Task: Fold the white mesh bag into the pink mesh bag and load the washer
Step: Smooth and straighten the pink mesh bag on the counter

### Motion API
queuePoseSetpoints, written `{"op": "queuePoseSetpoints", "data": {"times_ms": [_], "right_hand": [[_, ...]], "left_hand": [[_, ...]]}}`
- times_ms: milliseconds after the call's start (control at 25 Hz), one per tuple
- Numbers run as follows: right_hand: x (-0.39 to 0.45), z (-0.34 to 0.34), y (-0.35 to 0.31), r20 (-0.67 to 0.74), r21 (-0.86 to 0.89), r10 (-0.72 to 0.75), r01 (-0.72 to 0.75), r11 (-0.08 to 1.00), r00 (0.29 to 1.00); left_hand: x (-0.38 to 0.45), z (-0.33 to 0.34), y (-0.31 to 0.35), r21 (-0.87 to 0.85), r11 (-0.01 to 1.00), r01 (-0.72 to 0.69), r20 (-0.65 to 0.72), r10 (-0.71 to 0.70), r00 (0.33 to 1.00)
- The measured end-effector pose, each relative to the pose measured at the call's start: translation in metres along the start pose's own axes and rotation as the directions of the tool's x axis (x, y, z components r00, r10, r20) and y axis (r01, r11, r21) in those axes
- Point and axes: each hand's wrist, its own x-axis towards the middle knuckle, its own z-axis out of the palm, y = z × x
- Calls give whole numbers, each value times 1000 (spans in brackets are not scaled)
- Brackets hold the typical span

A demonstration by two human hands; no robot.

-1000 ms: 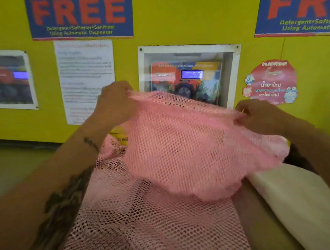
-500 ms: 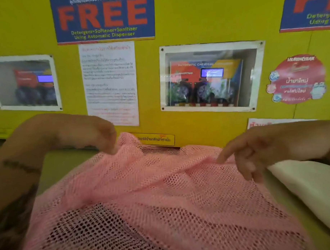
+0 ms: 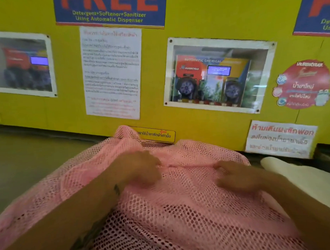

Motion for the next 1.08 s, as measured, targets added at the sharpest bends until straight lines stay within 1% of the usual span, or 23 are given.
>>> {"op": "queuePoseSetpoints", "data": {"times_ms": [40,80,120,160,200,280,360,480,520,560,600,640,680,720,760,800,840,880,920,960,1000,1040,1080], "right_hand": [[-4,-6,-1,51,-43,34,-32,999,998],[-7,-10,2,69,-84,59,-53,995,996],[-11,-14,3,76,-119,82,-73,990,994],[-14,-15,6,55,-133,97,-89,987,994],[-17,-14,8,17,-140,106,-103,985,994],[-18,-5,10,-94,-130,75,-87,988,993],[-18,0,7,-167,-73,-9,-3,997,986],[-24,-2,-8,-67,54,-150,154,987,986],[-27,-3,-13,-44,87,-204,207,974,978],[-32,-4,-20,-19,112,-248,249,962,968],[-37,-6,-26,27,120,-265,260,958,964],[-41,-6,-30,83,89,-261,254,963,962],[-42,-4,-32,122,13,-227,227,974,966],[-42,-1,-33,113,-74,-177,186,980,978],[-42,1,-34,54,-145,-148,154,977,988],[-44,2,-36,-42,-194,-179,168,967,983],[-47,0,-40,-130,-208,-254,224,952,959],[-53,-3,-46,-191,-157,-329,303,940,925],[-58,-6,-53,-214,-57,-378,375,925,901],[-64,-7,-61,-196,30,-404,417,908,894],[-68,-6,-67,-146,74,-419,432,899,896],[-70,-2,-72,-88,66,-430,436,898,899],[-69,3,-74,-43,34,-432,433,901,901]], "left_hand": [[7,8,-8,62,993,103,-94,-97,991],[11,14,-17,78,979,190,-216,-169,962],[12,16,-23,49,968,247,-336,-217,917],[13,18,-28,0,959,282,-415,-257,873],[13,18,-31,-36,951,306,-453,-288,844],[12,14,-33,-56,942,330,-487,-314,815],[11,5,-36,-136,955,264,-576,-293,763],[2,-6,-45,-345,936,66,-719,-309,622],[-1,-12,-47,-373,926,49,-744,-331,581],[-4,-19,-50,-374,925,68,-752,-346,561],[-9,-26,-51,-350,929,121,-734,-353,581],[-14,-31,-51,-290,939,187,-704,-341,623],[-21,-35,-48,-228,950,215,-678,-313,666],[-31,-38,-44,-192,964,184,-667,-265,697],[-43,-41,-37,-180,977,114,-656,-206,727],[-56,-39,-30,-186,982,29,-619,-140,773],[-72,-37,-21,-204,977,-65,-547,-59,835],[-88,-34,-13,-250,956,-153,-419,35,907],[-103,-30,-8,-320,928,-192,-239,117,964],[-115,-25,-4,-359,917,-173,-52,166,985],[-122,-19,-2,-336,931,-143,79,179,981],[-125,-14,-4,-290,948,-135,119,176,977],[-123,-9,-7,-266,951,-156,85,184,979]]}}
